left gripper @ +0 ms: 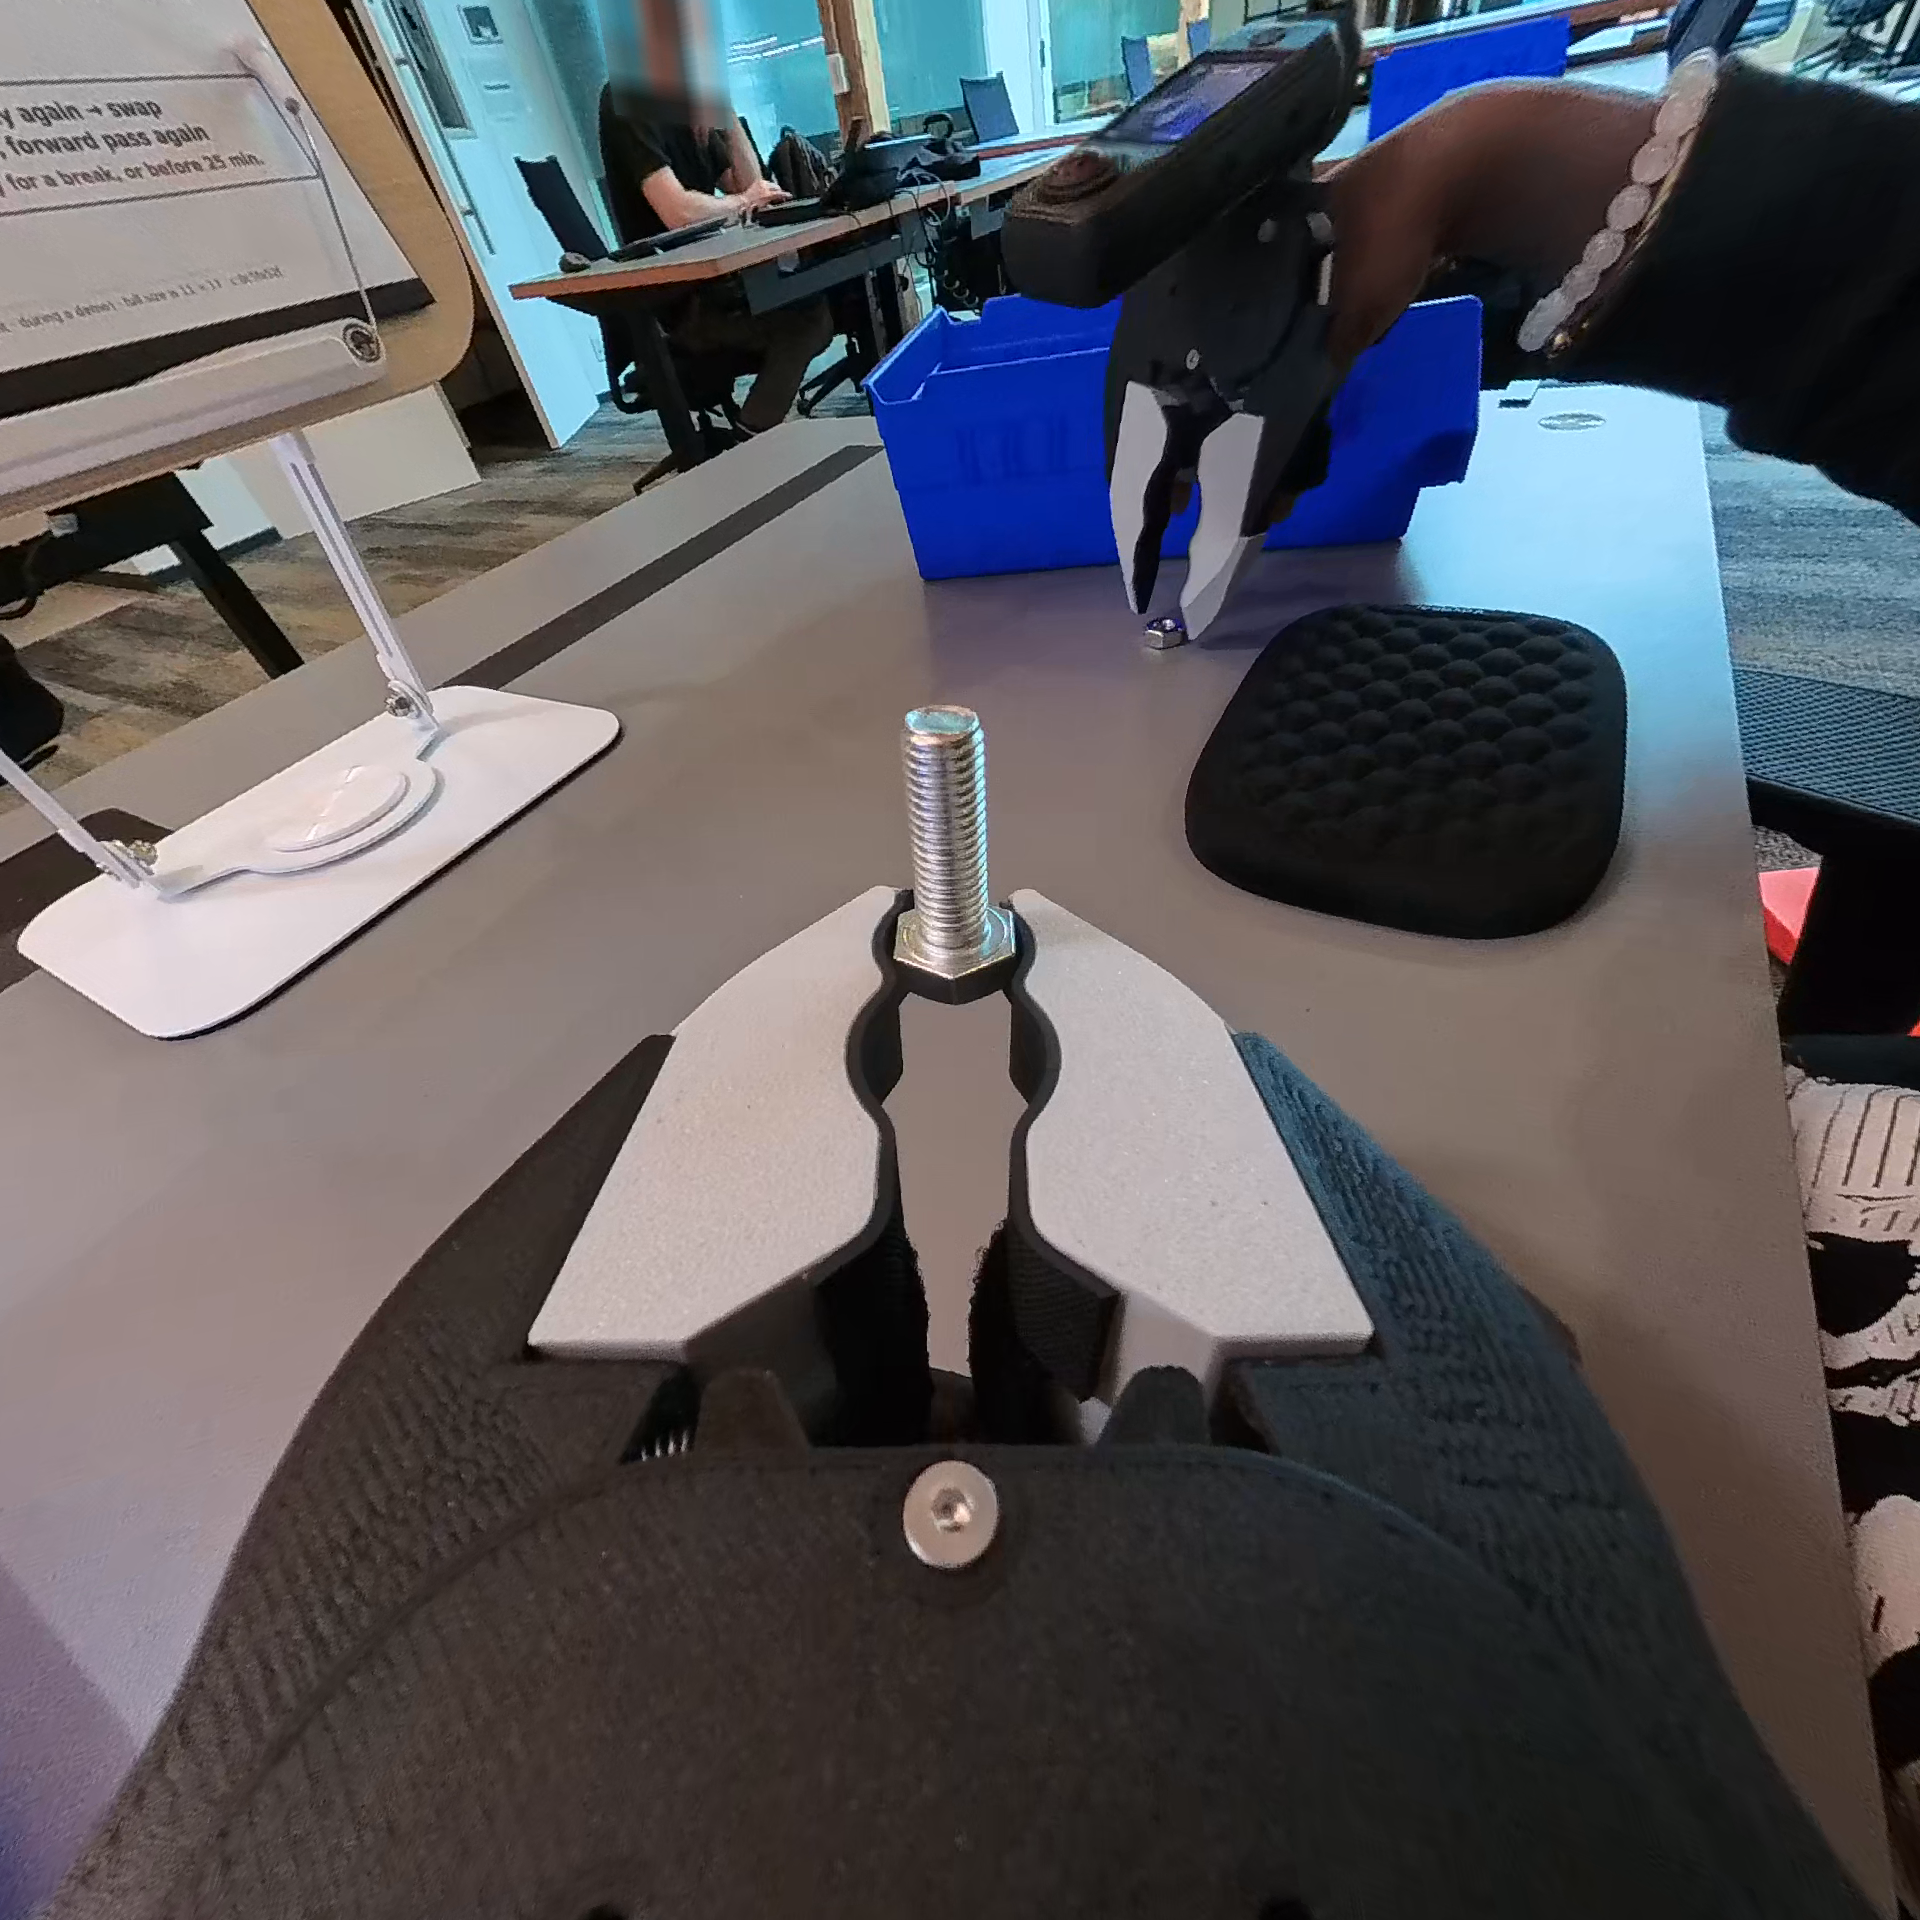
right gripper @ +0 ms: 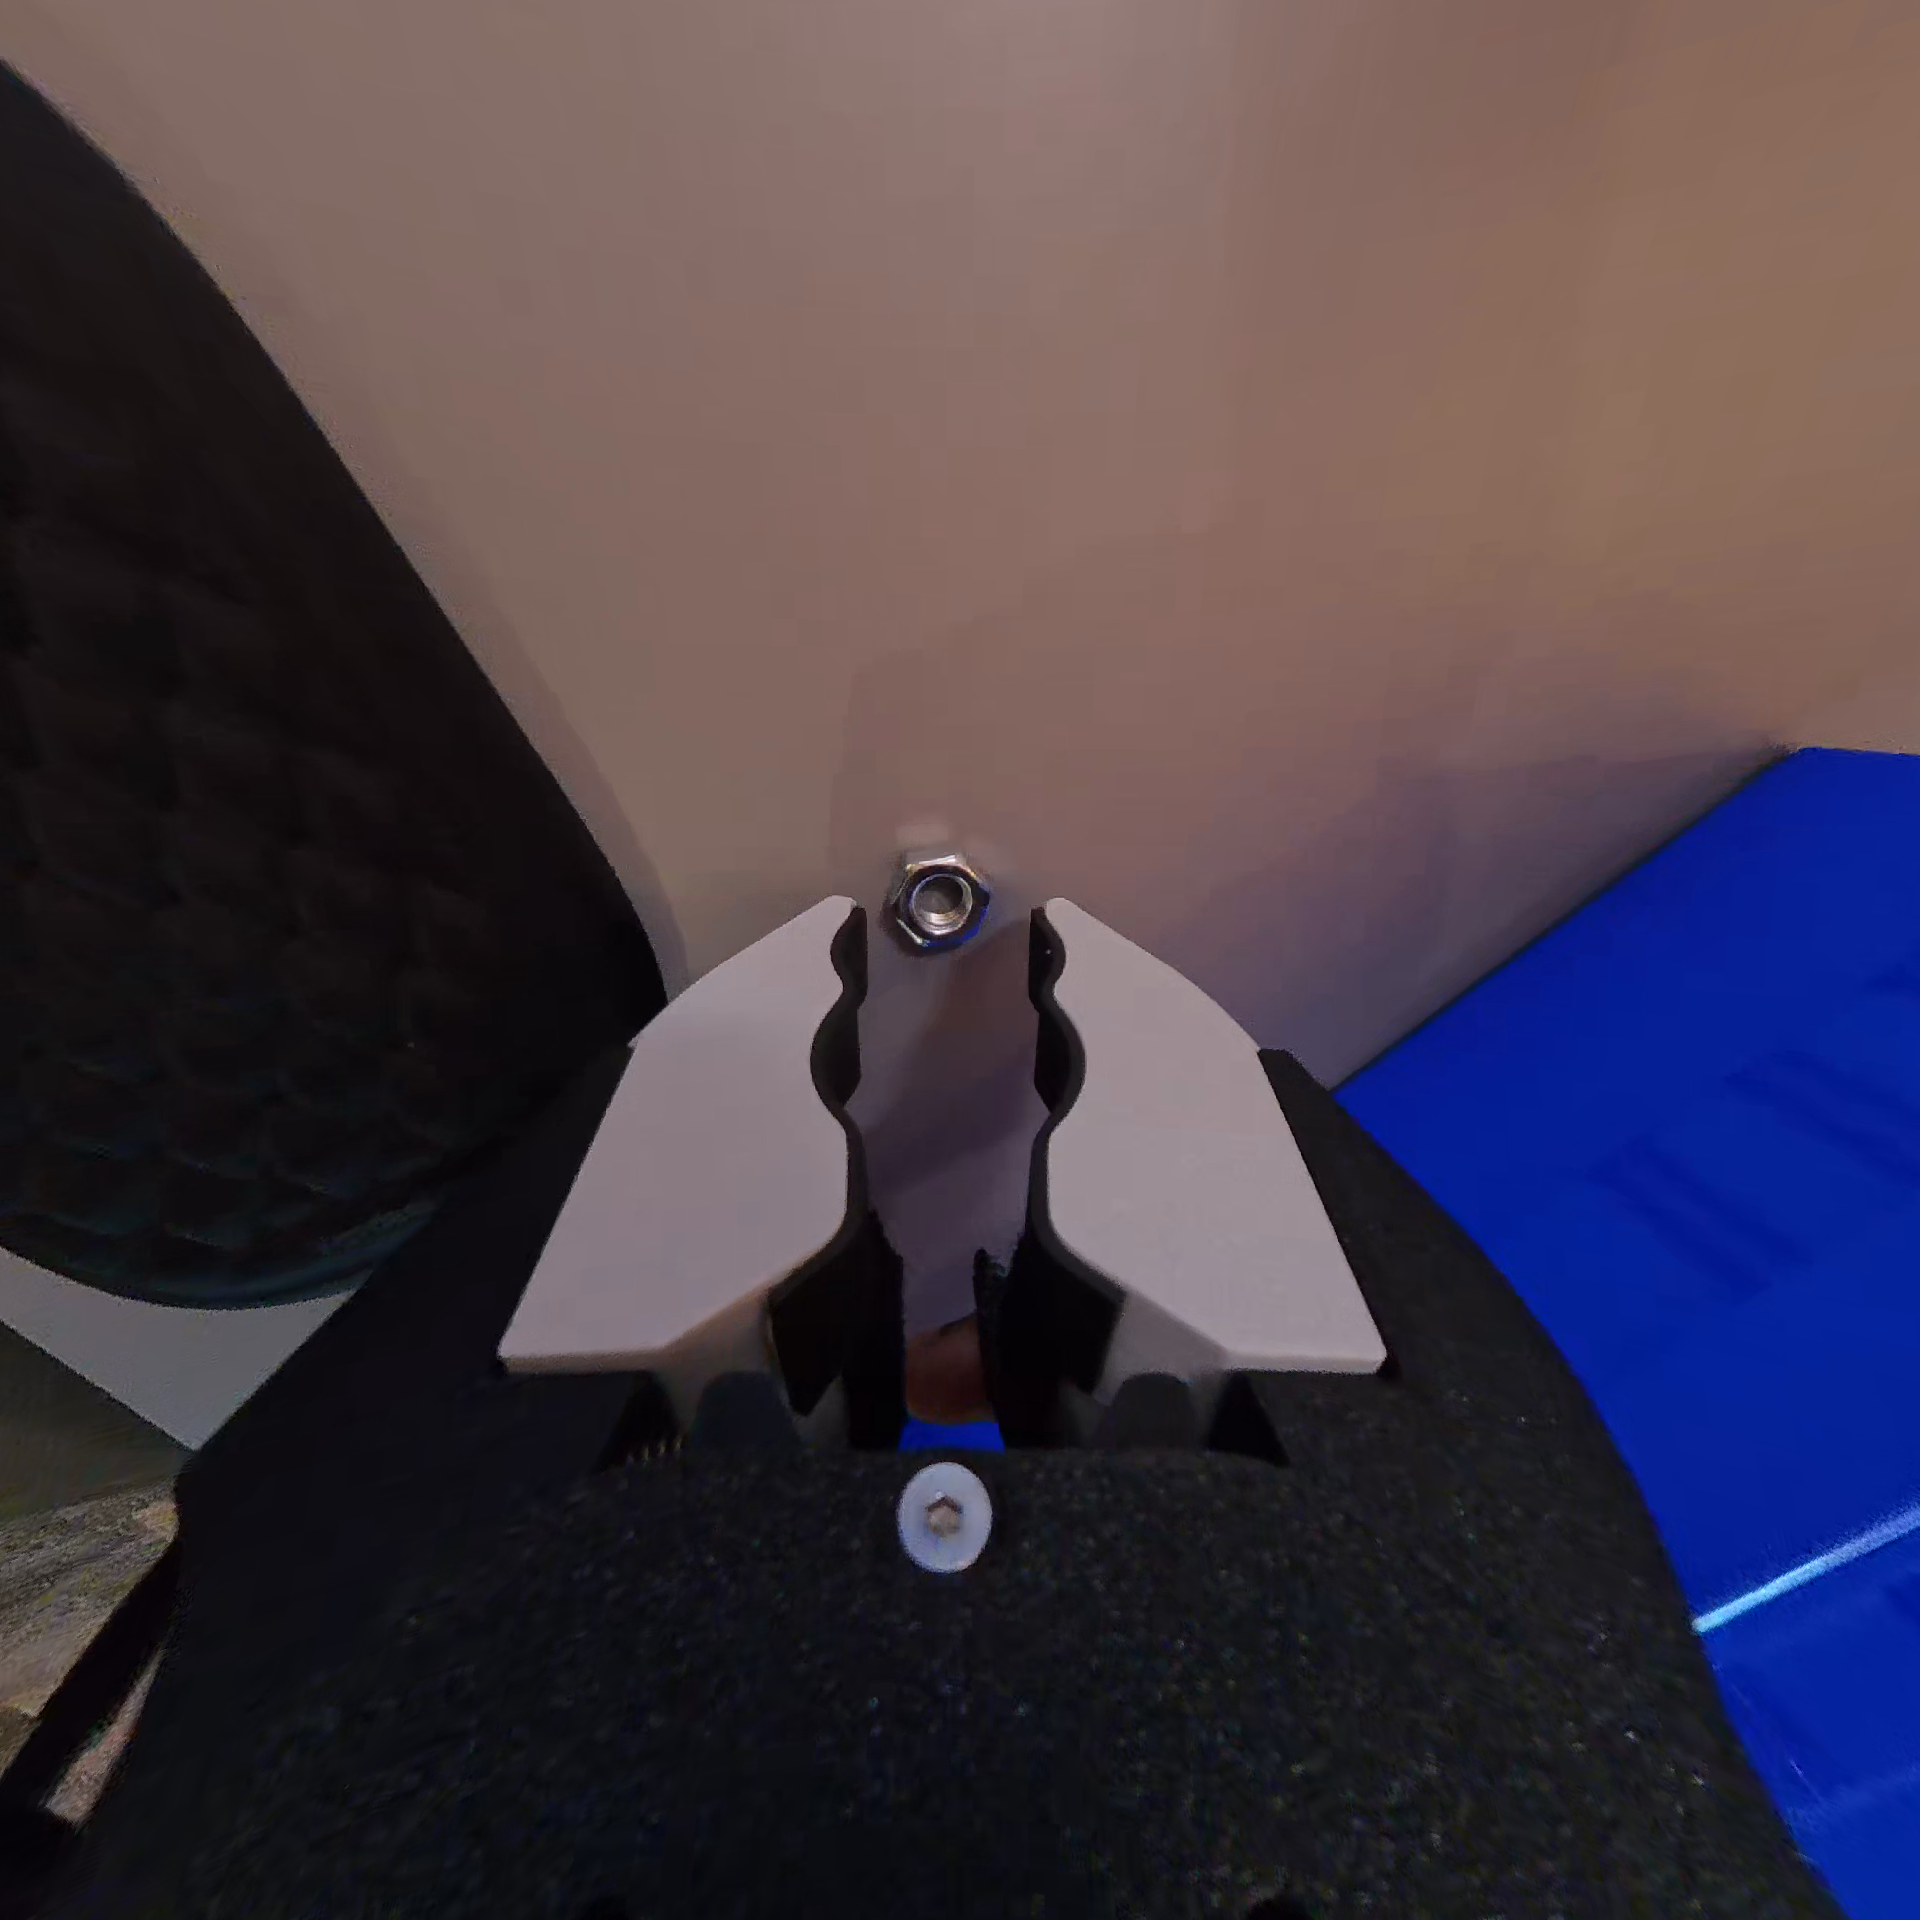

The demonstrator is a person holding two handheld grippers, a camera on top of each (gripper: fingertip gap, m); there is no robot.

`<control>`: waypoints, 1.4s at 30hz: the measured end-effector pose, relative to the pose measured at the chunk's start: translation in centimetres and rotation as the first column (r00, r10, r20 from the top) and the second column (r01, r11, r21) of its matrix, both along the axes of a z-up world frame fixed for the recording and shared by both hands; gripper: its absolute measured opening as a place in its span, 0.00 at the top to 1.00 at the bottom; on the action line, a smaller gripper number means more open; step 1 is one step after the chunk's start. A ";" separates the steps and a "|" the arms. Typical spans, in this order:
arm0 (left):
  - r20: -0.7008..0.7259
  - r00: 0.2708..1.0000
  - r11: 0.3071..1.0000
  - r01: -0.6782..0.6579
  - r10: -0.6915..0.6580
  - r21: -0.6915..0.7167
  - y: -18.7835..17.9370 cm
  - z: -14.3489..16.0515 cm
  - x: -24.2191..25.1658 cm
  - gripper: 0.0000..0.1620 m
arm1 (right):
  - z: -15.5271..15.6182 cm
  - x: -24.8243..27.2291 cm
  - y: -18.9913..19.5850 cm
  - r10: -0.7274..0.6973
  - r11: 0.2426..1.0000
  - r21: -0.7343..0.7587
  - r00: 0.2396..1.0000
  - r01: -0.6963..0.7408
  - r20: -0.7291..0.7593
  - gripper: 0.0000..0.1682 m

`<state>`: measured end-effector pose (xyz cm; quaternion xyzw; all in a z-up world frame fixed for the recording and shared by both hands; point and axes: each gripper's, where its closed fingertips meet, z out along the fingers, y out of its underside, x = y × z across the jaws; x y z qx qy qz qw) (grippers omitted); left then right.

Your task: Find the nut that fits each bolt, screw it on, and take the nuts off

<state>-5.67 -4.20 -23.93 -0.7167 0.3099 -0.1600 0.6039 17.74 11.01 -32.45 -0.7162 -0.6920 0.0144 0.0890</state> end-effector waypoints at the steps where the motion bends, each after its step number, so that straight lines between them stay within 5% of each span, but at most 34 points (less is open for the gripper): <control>1: 0.001 1.000 1.000 0.000 0.000 0.001 0.0 0.0 0.0 0.90 | 0.0 -0.1 0.0 -0.005 1.000 -0.007 1.000 0.005 -0.010 0.83; 8: -0.001 1.000 1.000 0.003 -0.003 -0.002 0.0 0.0 0.0 0.90 | -0.2 -0.3 -0.2 0.010 1.000 -0.024 1.000 -0.010 -0.004 0.85; 22: -0.007 1.000 1.000 0.003 -0.003 -0.011 0.1 -0.2 0.1 0.90 | -0.6 -0.2 0.4 -0.243 0.968 -0.078 0.969 0.239 -0.044 0.90; 26: 0.001 1.000 1.000 0.021 -0.021 -0.023 0.0 -0.3 0.2 0.90 | 0.1 -1.6 -0.2 -0.152 0.987 -0.066 0.983 0.146 -0.100 0.90; 30: 0.075 0.992 0.993 0.101 -0.097 -0.052 -0.5 0.1 0.6 0.90 | 5.7 -8.6 -4.4 0.138 0.985 -0.051 0.930 -0.165 -0.340 0.90; 36: 0.238 0.913 0.931 0.358 -0.331 -0.079 -2.8 1.2 2.2 0.90 | 15.0 -18.6 -15.3 0.633 0.716 0.107 0.576 -0.690 -0.518 0.89; 42: 0.173 0.861 0.863 0.497 -0.477 -0.091 -5.1 0.5 3.8 0.90 | 15.7 -21.8 -20.5 0.869 0.422 0.101 0.369 -0.901 -0.330 0.90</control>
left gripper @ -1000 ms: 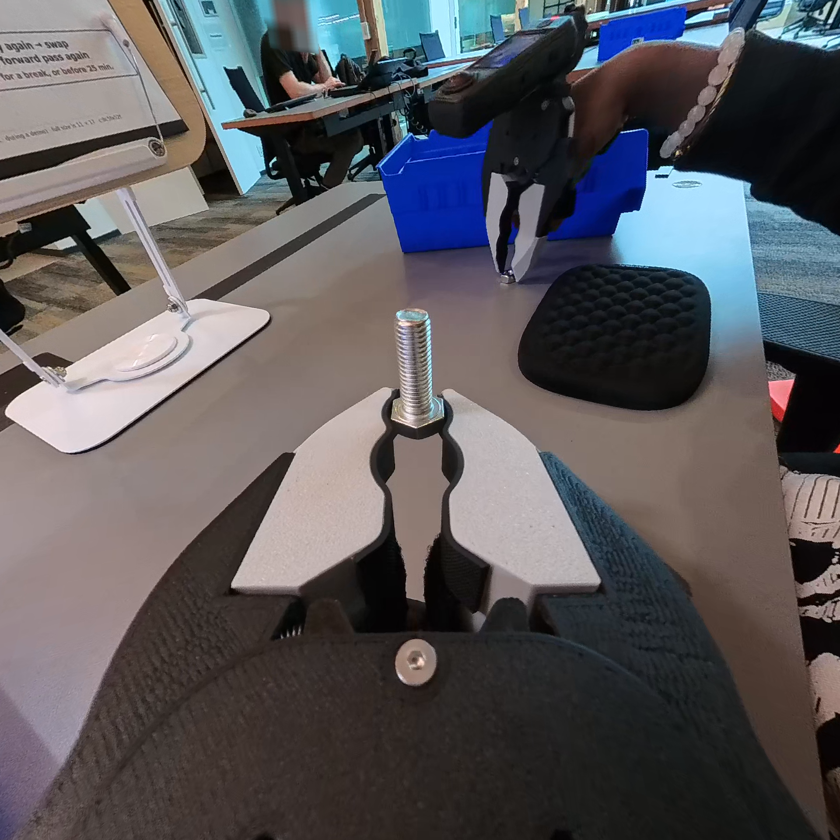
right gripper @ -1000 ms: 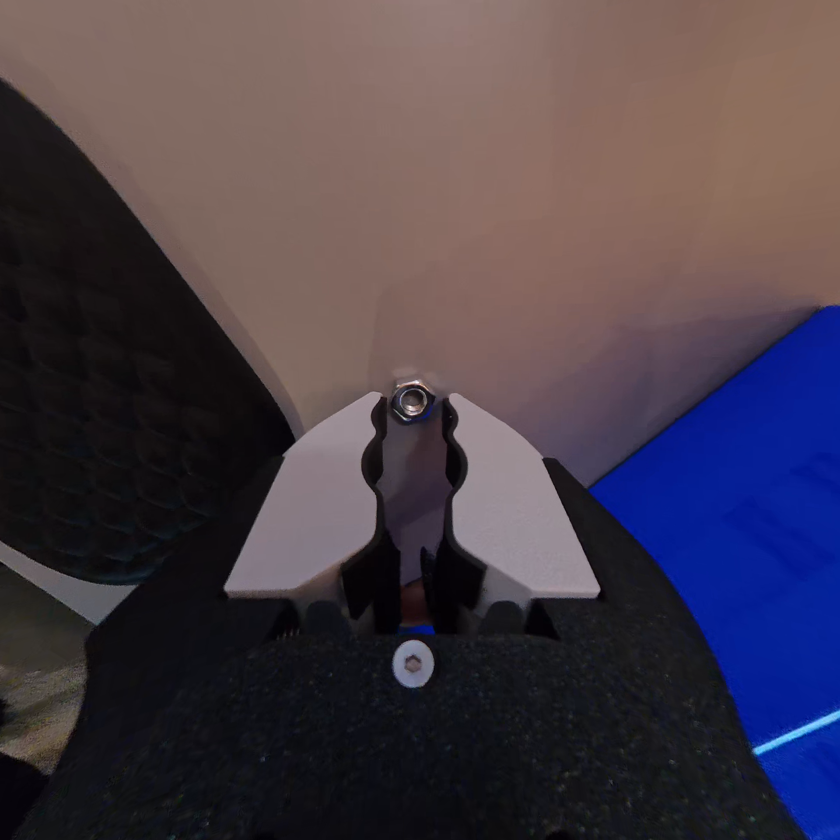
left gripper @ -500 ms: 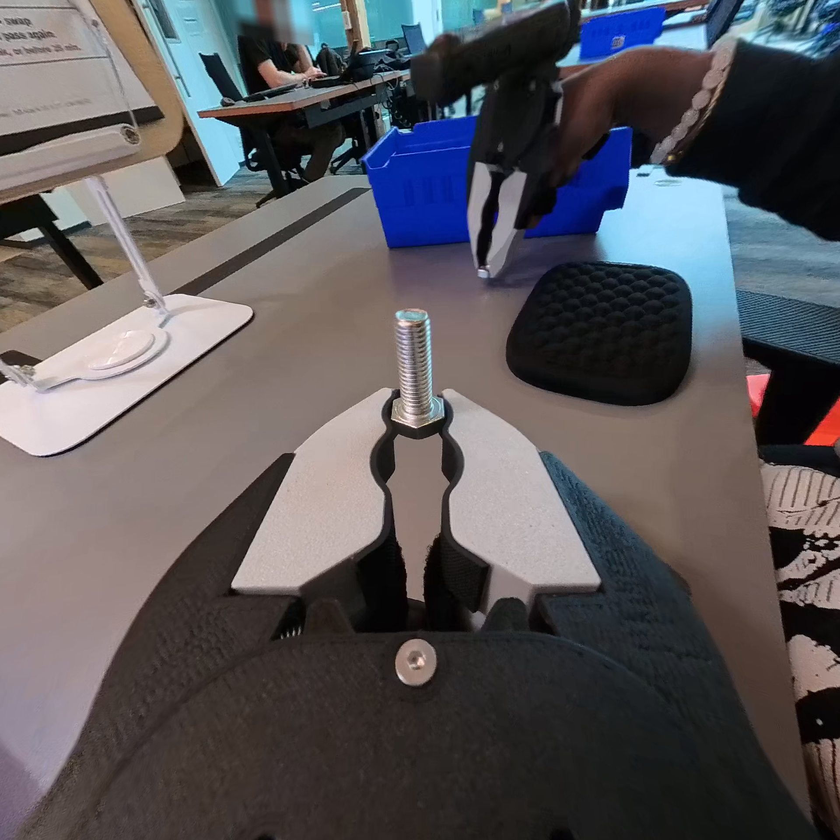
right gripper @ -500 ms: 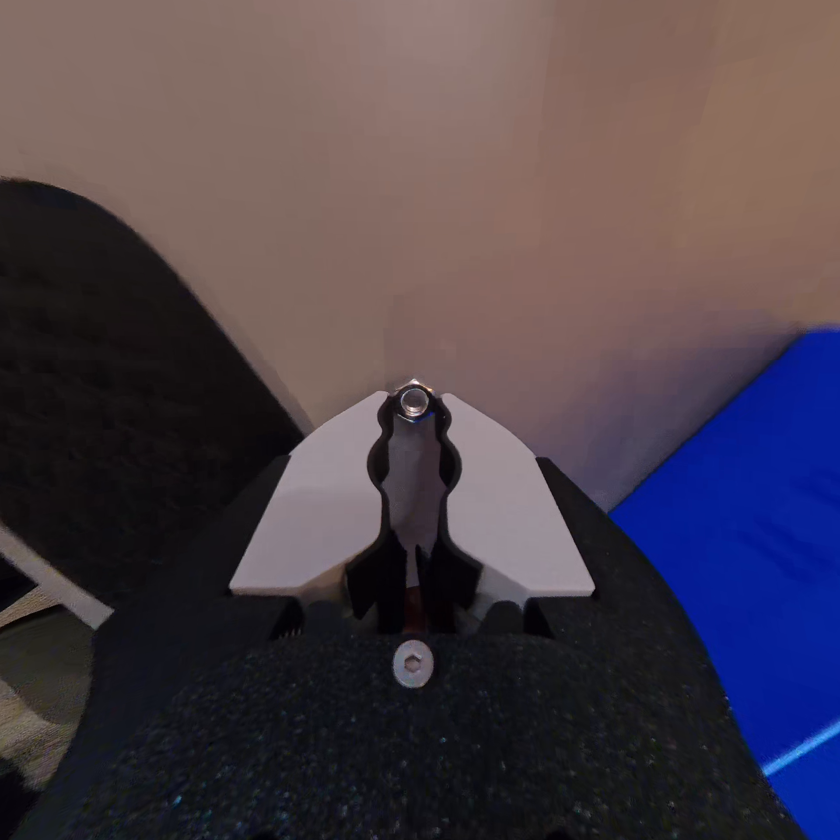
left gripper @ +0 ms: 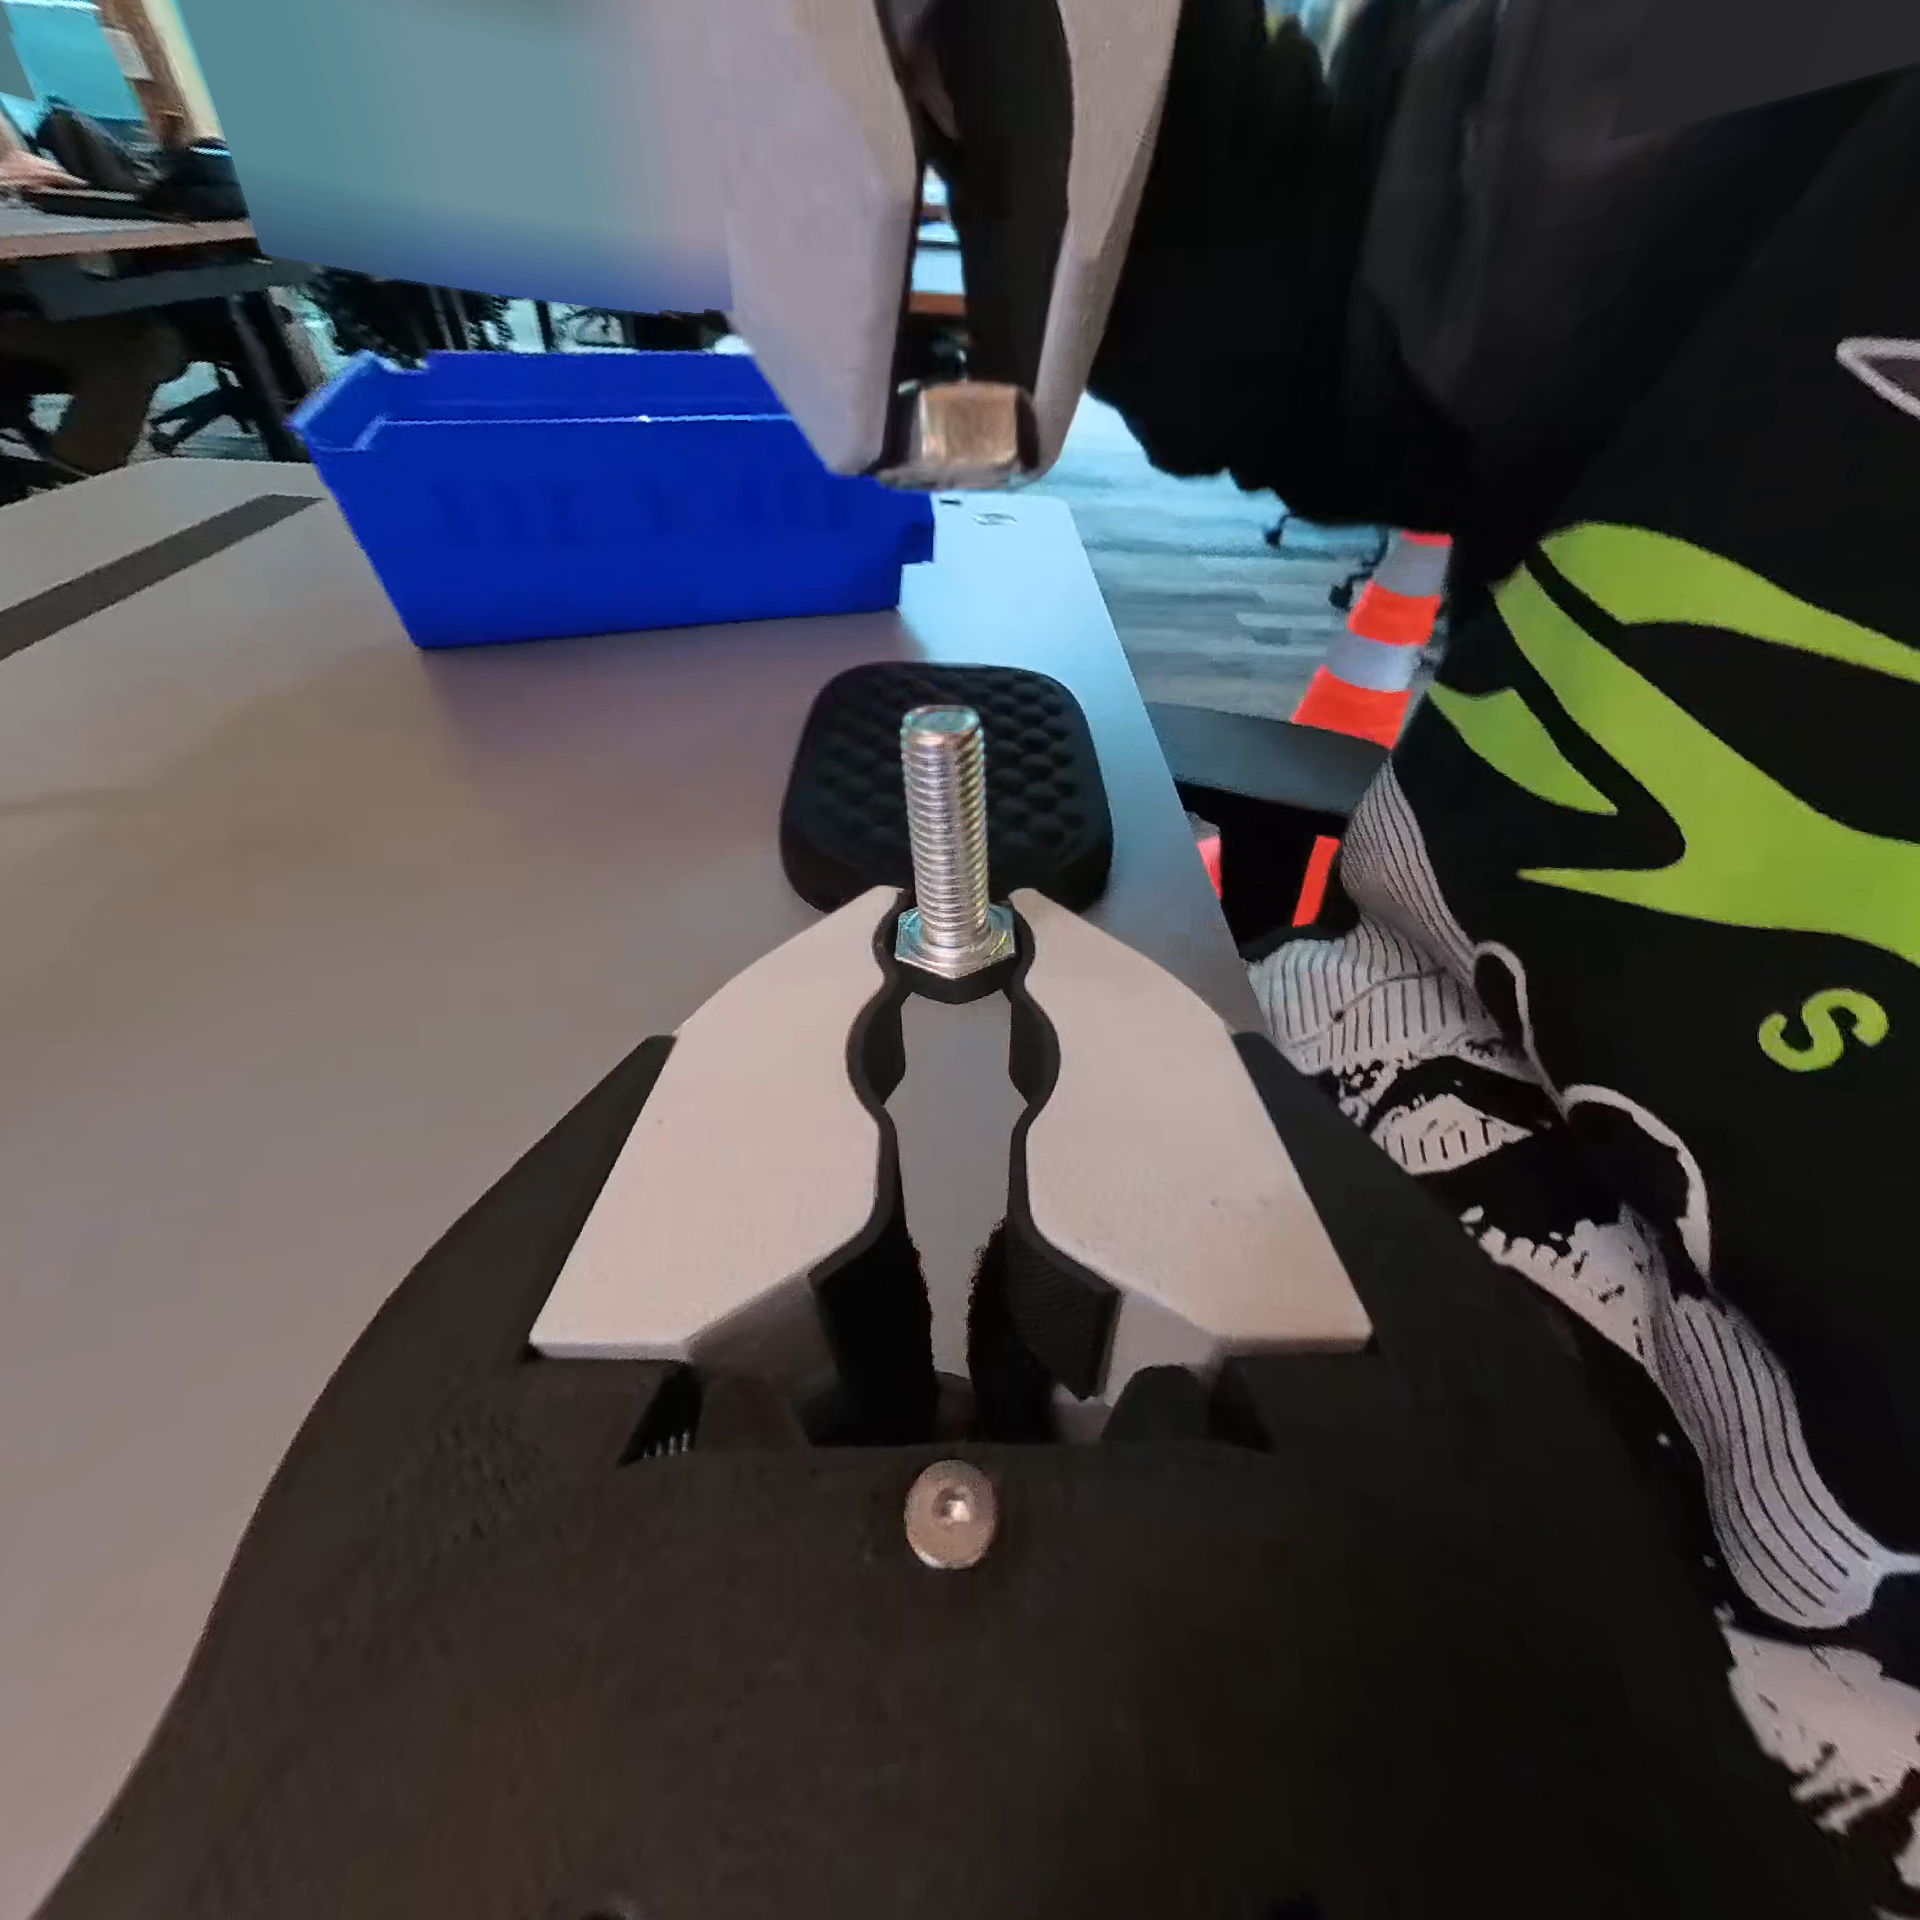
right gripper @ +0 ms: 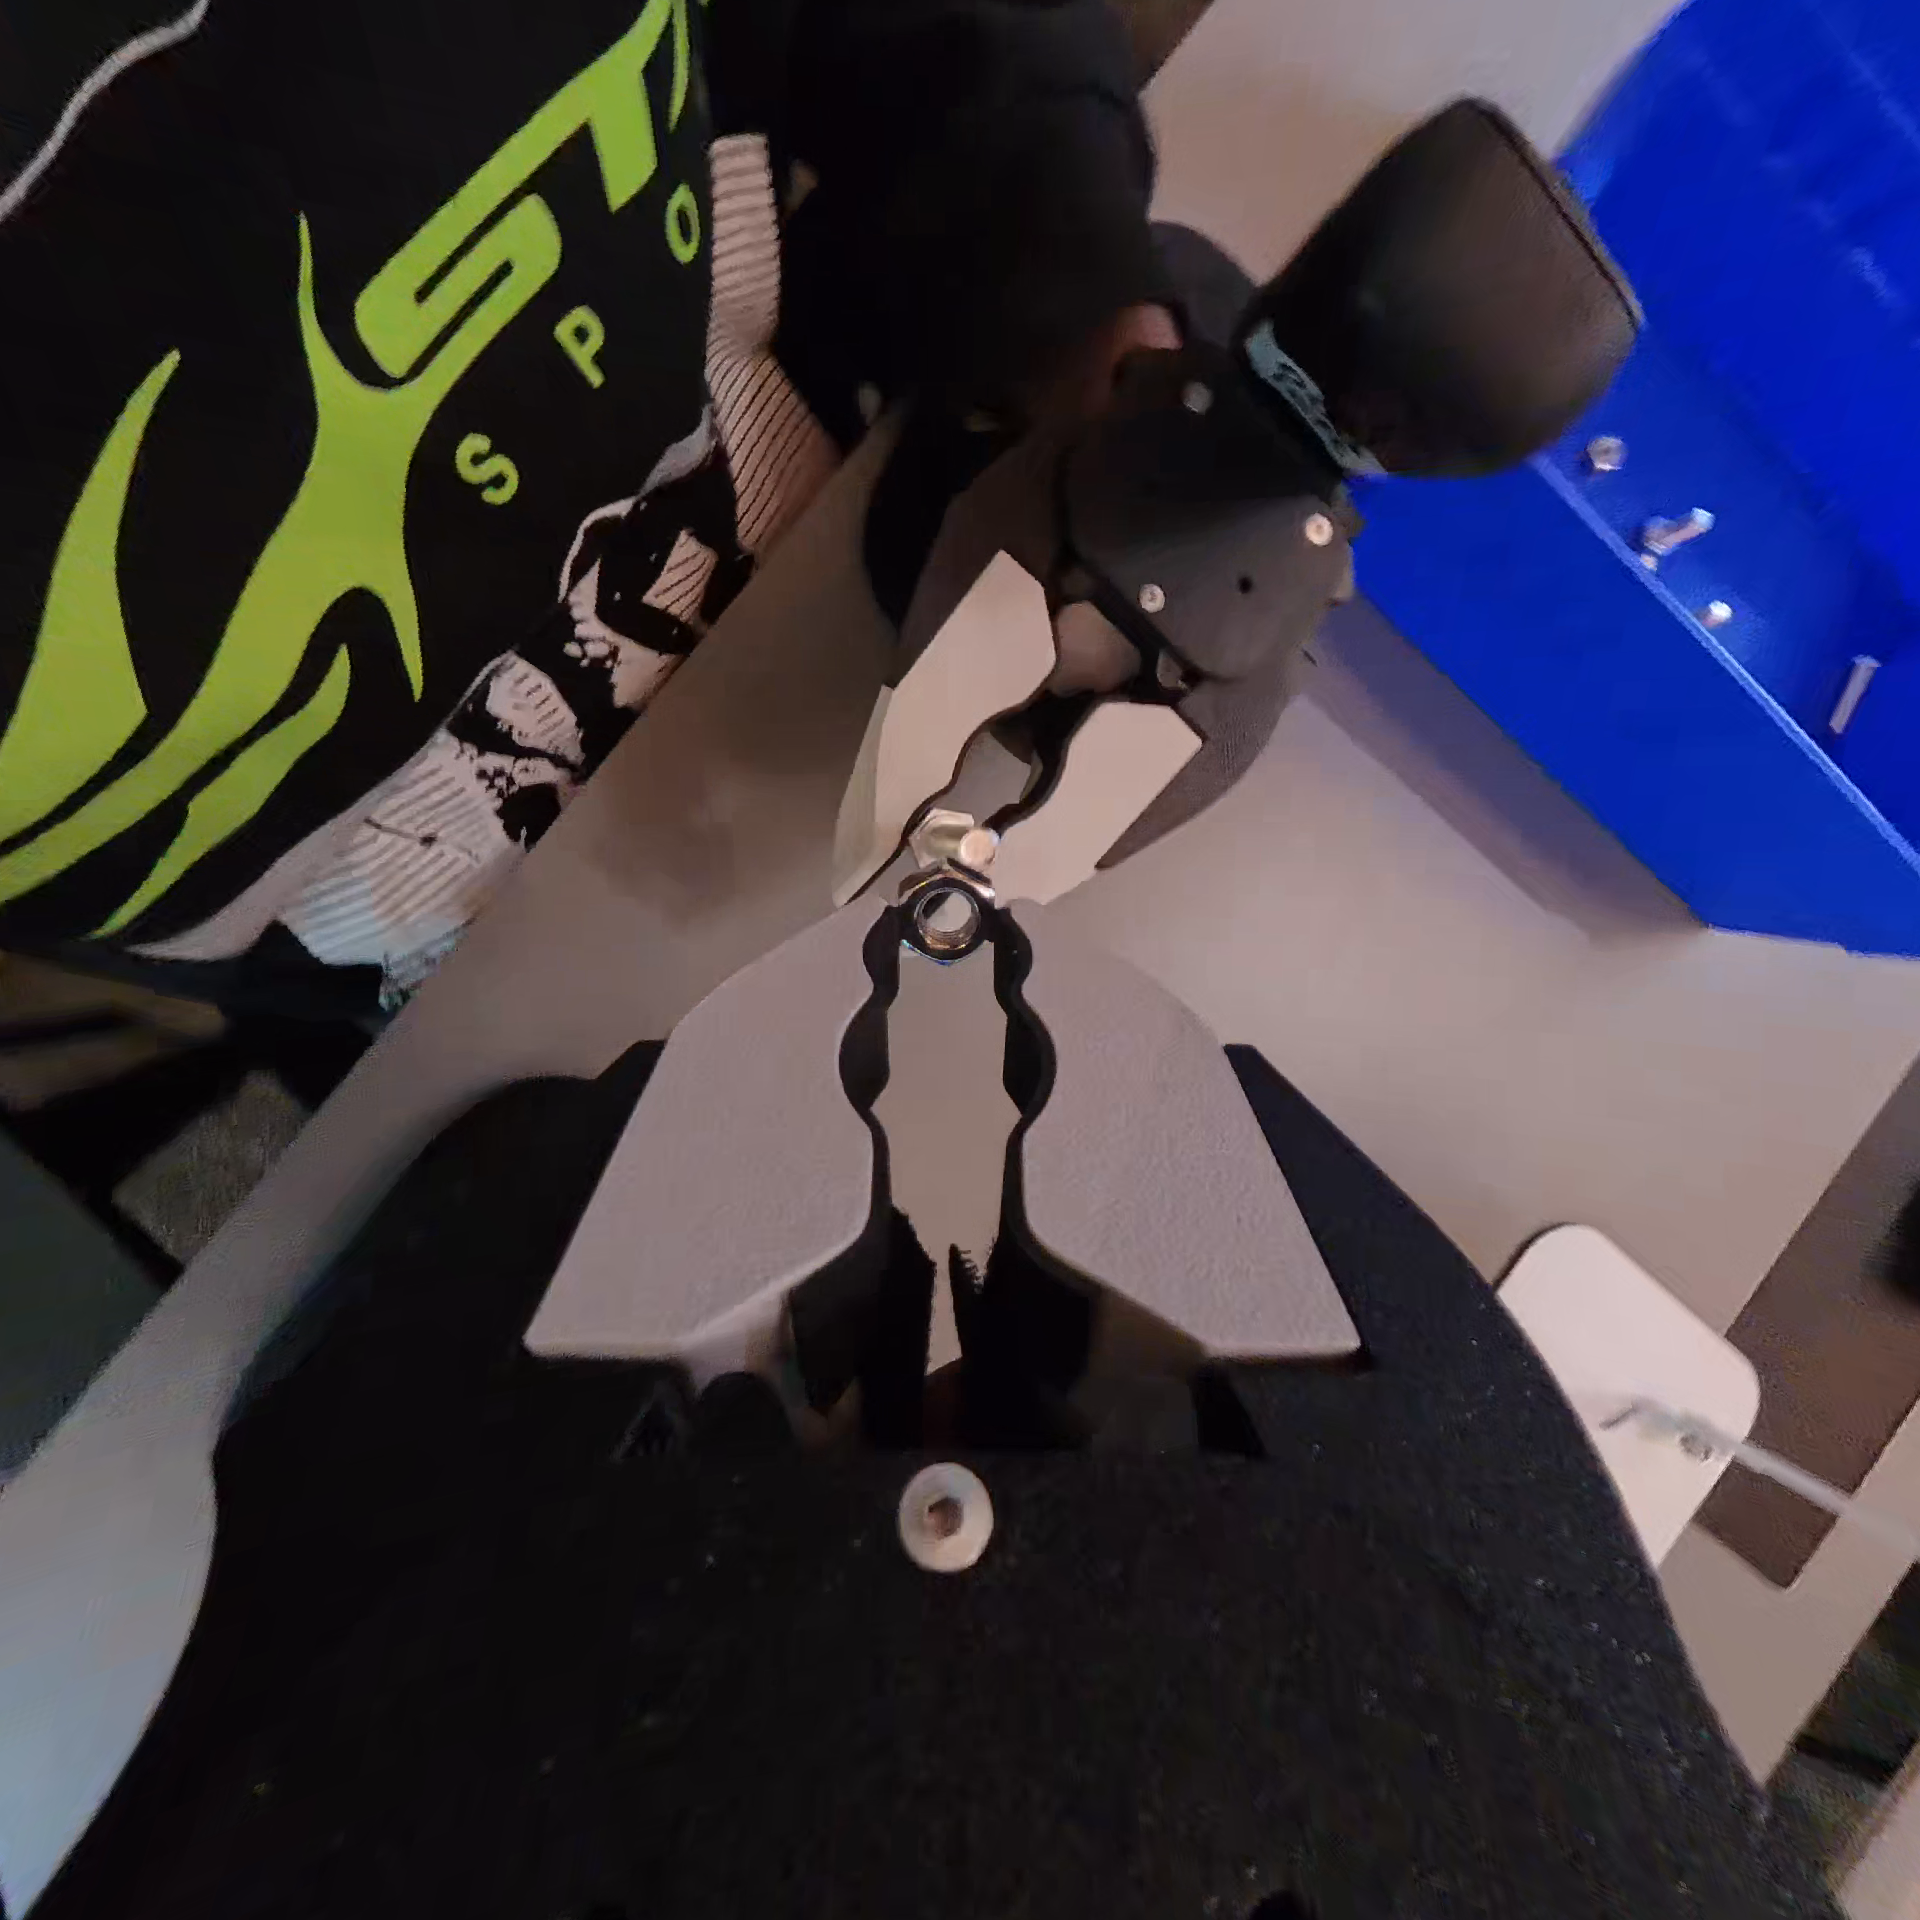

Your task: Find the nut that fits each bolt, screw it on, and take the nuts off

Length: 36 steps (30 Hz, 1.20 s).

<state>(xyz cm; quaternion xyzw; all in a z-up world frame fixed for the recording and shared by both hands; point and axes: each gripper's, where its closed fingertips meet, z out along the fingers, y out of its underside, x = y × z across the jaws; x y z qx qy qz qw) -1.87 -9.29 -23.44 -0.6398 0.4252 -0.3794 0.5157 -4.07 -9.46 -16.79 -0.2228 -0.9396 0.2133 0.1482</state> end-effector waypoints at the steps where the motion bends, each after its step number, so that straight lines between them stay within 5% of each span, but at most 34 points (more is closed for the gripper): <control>1: -0.015 1.000 1.000 0.016 -0.016 0.002 -0.2 -0.2 0.2 0.90 | -0.3 -0.2 -0.3 0.032 0.999 0.030 0.999 -0.033 0.026 0.90; 9: -0.062 0.997 0.999 0.053 -0.053 -0.006 -0.7 -0.9 0.6 0.90 | -2.3 -0.3 -1.1 0.151 0.974 0.141 0.972 -0.178 0.181 0.90; 21: -0.074 0.996 0.999 0.044 -0.046 -0.029 -0.6 -1.2 0.6 0.90 | -3.3 0.0 -0.7 0.148 0.972 0.152 0.968 -0.180 0.205 0.90; 29: -0.116 0.974 0.978 -0.203 0.196 -0.055 2.3 -1.7 -0.5 0.91 | -3.8 -0.8 1.9 -0.162 0.977 0.175 0.963 0.125 0.217 0.90; 36: -0.220 0.800 0.825 -0.563 0.559 0.048 5.6 -2.3 -2.9 0.91 | -4.2 -1.5 4.6 -0.504 0.858 0.220 0.844 0.464 0.184 0.90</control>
